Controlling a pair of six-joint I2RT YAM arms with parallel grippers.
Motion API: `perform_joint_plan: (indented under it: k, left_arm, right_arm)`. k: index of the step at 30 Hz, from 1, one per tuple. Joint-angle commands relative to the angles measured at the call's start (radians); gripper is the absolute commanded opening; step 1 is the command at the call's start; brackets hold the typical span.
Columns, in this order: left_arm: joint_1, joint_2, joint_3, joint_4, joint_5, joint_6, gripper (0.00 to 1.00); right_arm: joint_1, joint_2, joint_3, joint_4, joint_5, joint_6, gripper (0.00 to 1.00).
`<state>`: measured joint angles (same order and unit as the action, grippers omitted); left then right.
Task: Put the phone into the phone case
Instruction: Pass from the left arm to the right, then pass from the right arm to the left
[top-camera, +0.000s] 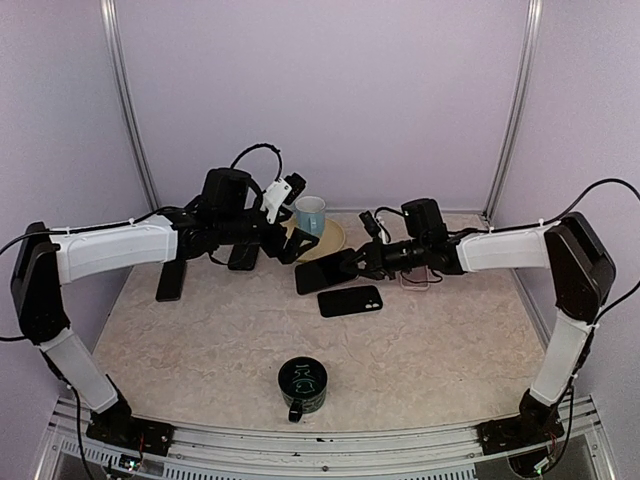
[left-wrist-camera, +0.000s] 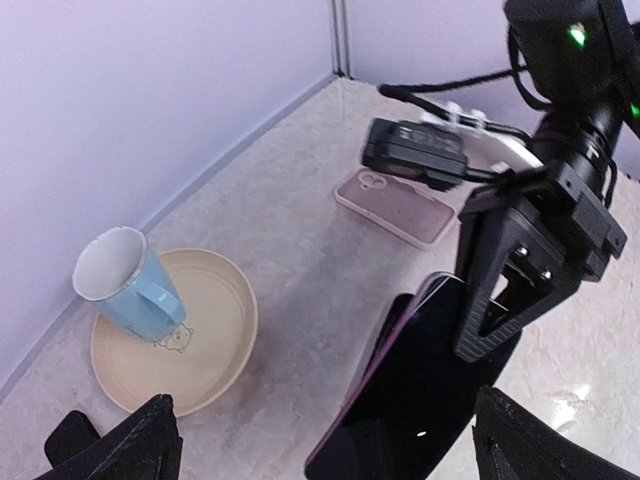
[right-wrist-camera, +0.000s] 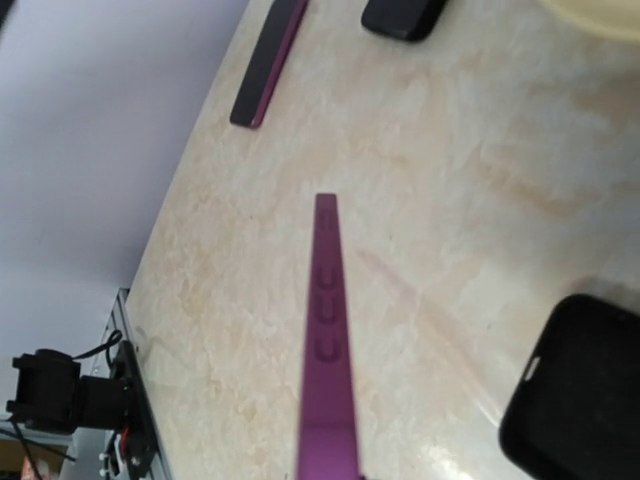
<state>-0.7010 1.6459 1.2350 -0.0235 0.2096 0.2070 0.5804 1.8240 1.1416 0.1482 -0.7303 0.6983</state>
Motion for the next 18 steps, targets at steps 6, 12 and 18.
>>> perform_joint_plan:
  k: [6,12,18]
  left_arm:
    - [-0.004,-0.108,-0.031,0.062,-0.098,-0.038,0.99]
    - [-0.034,-0.133,0.017,-0.026,-0.145,-0.007,0.99]
    - [-0.008,-0.116,0.020,0.015,-0.161,-0.173,0.99]
  right_arm:
    - [-0.054,-0.132,-0.053,0.015,0.007,-0.090,0.00]
    - [-0.068,-0.155,-0.065,0.009,0.009,-0.107,0.00]
    - [-0.085,-0.194,-0.092,0.022,0.012,-0.144,0.00]
